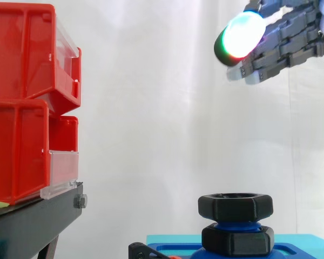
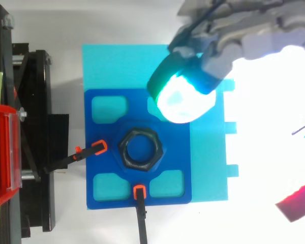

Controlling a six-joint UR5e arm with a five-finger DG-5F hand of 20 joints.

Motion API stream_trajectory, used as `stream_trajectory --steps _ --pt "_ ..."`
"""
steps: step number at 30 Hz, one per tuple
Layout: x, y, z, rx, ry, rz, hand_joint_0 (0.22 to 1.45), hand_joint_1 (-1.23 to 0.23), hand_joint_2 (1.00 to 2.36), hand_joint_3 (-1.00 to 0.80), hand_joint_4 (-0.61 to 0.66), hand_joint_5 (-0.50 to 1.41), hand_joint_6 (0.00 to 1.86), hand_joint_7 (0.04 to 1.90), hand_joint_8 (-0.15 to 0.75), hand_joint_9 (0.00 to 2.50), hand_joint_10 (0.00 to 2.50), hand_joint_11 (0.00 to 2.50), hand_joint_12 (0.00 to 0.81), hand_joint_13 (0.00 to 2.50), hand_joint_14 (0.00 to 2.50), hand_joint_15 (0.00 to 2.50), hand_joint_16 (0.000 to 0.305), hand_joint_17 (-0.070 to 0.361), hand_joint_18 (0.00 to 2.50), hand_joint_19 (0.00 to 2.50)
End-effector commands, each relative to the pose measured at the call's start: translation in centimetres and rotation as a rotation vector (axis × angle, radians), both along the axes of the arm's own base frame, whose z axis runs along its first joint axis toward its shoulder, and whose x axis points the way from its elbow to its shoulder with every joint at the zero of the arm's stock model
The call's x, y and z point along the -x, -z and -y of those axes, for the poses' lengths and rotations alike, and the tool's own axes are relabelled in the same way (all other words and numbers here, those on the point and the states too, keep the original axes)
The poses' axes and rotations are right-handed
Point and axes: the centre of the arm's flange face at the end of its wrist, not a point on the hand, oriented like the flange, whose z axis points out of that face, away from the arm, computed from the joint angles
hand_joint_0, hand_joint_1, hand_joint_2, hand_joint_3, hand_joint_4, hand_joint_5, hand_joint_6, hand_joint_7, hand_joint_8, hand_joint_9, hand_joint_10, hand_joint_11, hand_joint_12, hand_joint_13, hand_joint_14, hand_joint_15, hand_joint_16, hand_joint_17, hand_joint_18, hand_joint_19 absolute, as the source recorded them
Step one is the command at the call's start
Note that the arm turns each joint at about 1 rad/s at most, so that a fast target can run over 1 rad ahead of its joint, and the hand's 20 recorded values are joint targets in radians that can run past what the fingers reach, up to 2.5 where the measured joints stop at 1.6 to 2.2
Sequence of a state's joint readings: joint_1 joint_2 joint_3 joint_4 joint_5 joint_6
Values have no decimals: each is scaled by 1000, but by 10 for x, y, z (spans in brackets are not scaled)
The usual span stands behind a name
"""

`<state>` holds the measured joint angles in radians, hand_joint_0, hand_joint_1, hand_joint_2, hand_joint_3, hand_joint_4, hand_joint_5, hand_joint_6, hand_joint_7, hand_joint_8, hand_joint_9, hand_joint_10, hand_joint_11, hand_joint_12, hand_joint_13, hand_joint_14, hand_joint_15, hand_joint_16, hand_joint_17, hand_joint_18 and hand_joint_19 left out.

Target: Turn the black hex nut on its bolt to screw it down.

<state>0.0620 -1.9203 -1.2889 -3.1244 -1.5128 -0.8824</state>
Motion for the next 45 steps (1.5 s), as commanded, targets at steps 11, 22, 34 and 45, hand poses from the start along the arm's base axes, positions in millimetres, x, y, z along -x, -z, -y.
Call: stream_trajectory --steps 11,22,34,45 --pt "-34 30 -21 266 17 68 503 -564 1000 -500 196 -156 503 846 217 428 1 13 316 310 0 0 52 118 218 246" --pt "-60 63 -41 306 18 100 500 -549 1000 -500 219 -143 503 886 220 442 0 18 317 321 0 0 52 118 244 250" --pt "-75 95 -66 394 -25 92 499 -531 1000 -500 215 -123 504 1018 224 445 0 21 318 329 0 0 52 117 248 258" --pt "-78 93 -77 428 -30 120 491 -472 1000 -500 224 -126 503 995 227 454 0 23 320 340 0 0 52 118 260 261"
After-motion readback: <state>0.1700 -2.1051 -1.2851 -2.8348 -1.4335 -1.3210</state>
